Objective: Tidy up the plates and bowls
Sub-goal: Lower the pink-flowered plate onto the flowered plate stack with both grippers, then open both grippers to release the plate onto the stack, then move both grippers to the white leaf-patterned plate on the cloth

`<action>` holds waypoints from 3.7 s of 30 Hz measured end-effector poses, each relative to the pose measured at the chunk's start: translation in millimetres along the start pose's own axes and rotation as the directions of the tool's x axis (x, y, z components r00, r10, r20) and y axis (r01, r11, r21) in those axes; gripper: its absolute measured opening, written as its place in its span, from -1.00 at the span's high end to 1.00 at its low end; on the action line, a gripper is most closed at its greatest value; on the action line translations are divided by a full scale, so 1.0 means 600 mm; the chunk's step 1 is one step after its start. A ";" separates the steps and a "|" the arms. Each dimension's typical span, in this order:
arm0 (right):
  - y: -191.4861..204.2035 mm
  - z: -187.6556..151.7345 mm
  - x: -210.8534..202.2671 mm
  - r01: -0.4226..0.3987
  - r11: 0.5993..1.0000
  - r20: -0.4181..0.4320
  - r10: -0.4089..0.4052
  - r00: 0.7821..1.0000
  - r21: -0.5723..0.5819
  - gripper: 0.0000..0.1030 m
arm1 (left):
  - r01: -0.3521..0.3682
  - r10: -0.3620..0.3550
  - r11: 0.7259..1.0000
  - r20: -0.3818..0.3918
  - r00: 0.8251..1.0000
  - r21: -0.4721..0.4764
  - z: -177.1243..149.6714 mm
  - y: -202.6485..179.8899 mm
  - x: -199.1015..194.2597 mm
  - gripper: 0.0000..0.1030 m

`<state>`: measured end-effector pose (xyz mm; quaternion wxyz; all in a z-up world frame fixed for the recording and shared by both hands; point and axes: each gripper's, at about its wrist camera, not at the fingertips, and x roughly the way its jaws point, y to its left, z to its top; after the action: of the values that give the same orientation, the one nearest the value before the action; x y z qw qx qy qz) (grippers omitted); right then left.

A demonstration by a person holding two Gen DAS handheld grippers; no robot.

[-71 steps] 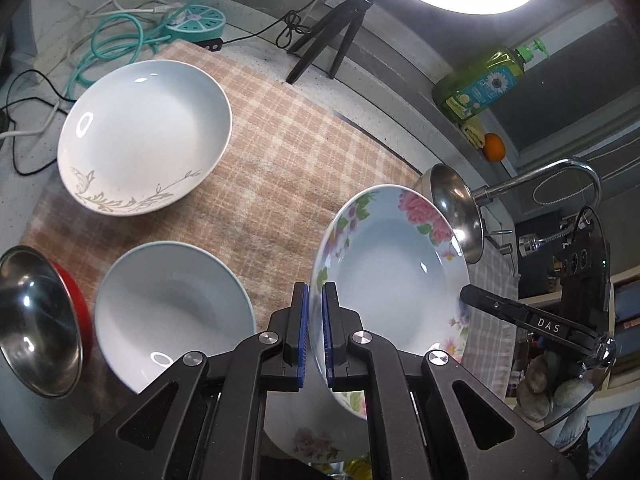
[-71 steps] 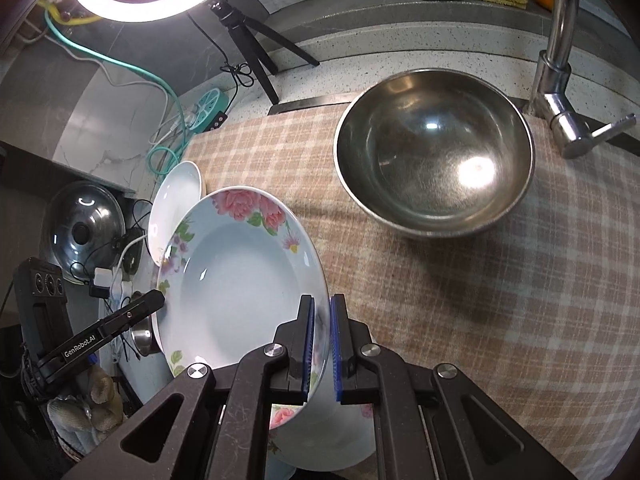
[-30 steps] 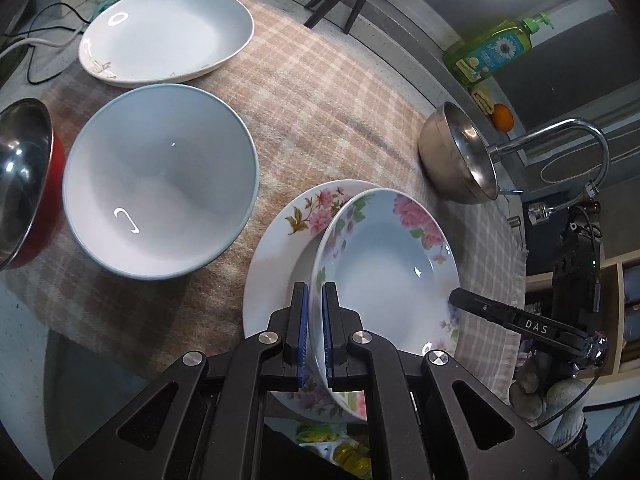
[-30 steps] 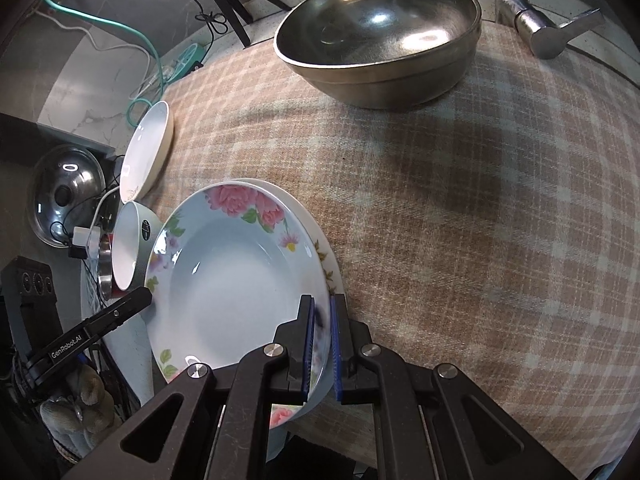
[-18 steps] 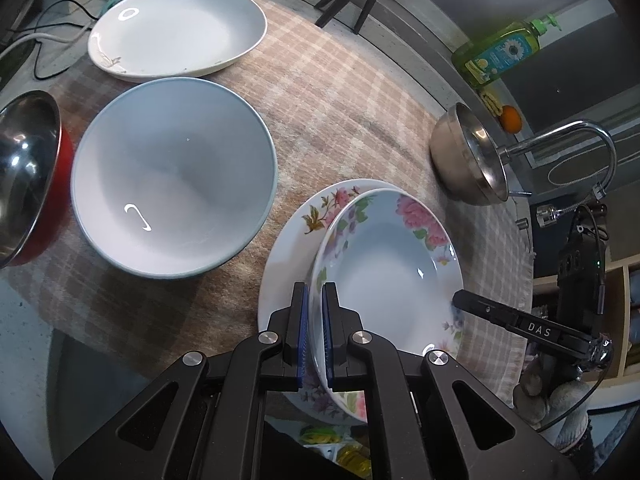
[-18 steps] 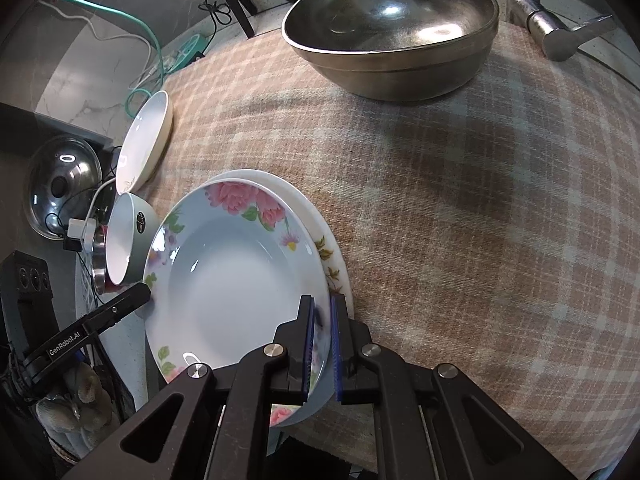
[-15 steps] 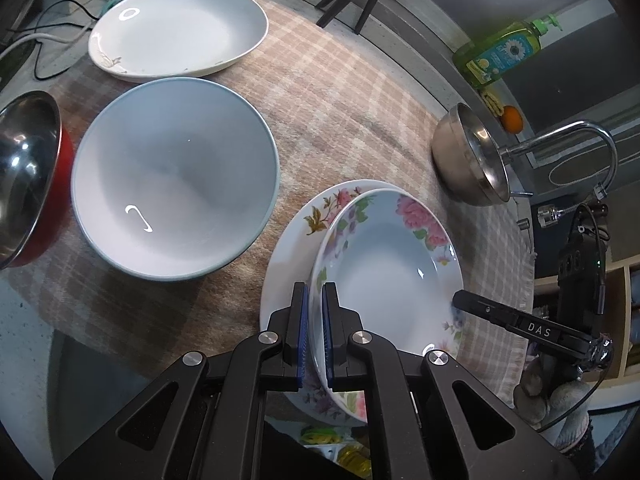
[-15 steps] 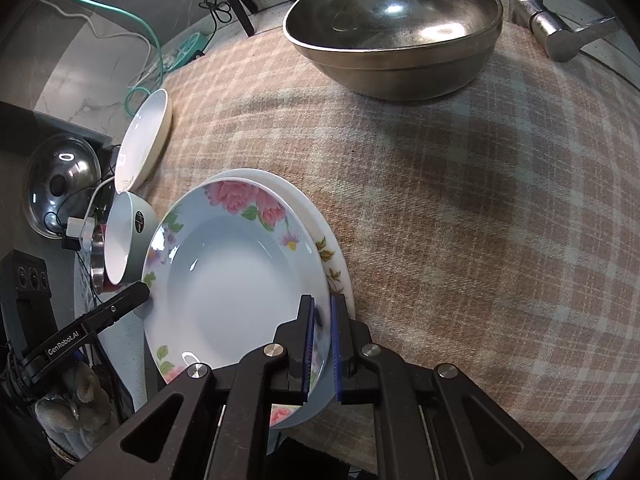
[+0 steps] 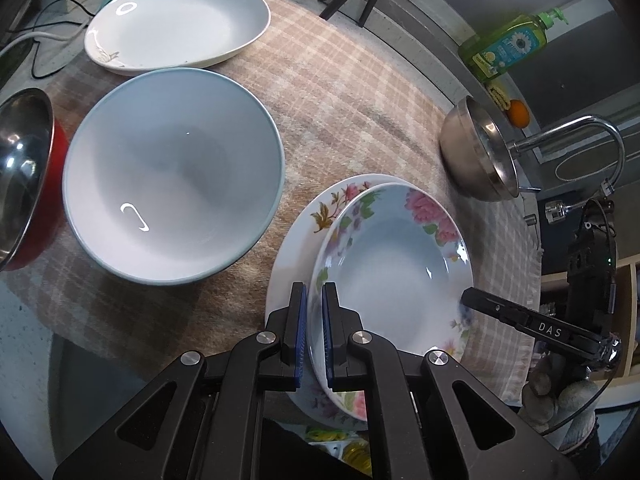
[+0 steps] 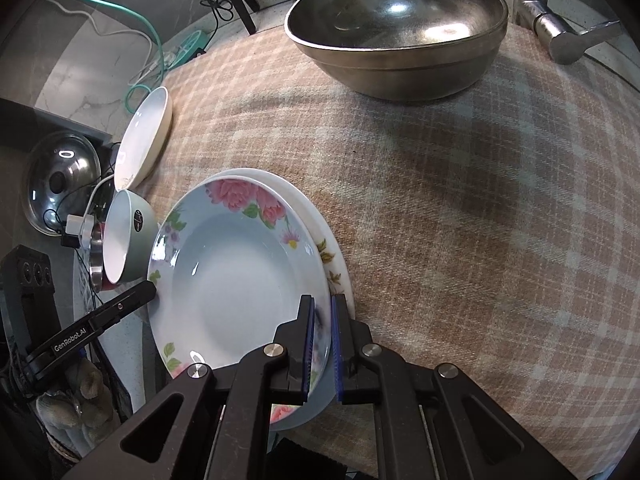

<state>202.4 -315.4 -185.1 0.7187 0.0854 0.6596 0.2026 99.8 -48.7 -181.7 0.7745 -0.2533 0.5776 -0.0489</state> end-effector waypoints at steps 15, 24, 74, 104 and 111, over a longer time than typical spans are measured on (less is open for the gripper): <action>0.013 -0.001 0.005 0.018 0.999 0.008 -0.017 1.000 -0.036 0.80 | -0.009 0.009 1.000 0.002 1.000 -0.005 -0.001 0.005 0.005 0.91; 0.013 0.000 0.007 0.011 0.999 0.007 -0.011 1.000 -0.043 0.80 | -0.012 0.012 1.000 -0.003 1.000 0.006 -0.001 0.004 0.006 0.91; 0.097 -0.048 -0.131 0.002 0.972 0.279 0.066 0.958 -0.236 0.27 | 0.010 -0.001 0.999 0.218 0.976 -0.043 -0.048 0.051 -0.180 0.75; 0.318 0.227 0.016 -0.068 0.983 0.125 0.090 0.988 -0.171 0.27 | -0.011 0.023 0.996 0.122 0.992 -0.091 0.259 0.250 -0.163 0.75; 0.326 0.269 0.078 -0.084 0.987 0.064 0.094 0.994 -0.136 0.28 | -0.009 0.020 0.992 0.083 0.996 -0.127 0.292 0.282 -0.134 0.75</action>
<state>328.1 -96.6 -132.7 0.7359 0.0739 0.6144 0.2748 197.9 186.3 -152.1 0.7808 -0.2996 0.5483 0.0043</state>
